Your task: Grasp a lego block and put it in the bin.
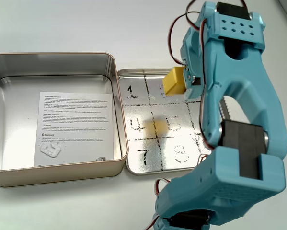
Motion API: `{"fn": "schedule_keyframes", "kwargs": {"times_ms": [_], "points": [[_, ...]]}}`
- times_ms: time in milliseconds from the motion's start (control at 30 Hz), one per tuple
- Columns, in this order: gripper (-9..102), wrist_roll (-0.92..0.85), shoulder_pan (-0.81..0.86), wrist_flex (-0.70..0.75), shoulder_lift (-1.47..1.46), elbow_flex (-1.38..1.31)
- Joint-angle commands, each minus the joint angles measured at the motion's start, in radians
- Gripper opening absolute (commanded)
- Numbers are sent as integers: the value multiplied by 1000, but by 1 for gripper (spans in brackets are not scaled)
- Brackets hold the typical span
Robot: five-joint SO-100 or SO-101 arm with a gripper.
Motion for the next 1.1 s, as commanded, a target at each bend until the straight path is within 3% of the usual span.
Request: {"fn": "schedule_keyframes", "kwargs": {"times_ms": [0, 433, 800, 1067], "points": [[0, 207, -18, 83, 107, -84], [0, 72, -354, 195, 221, -198], [0, -140, -620, 57, 129, -146], [0, -115, -660, 48, -11, -54]]}}
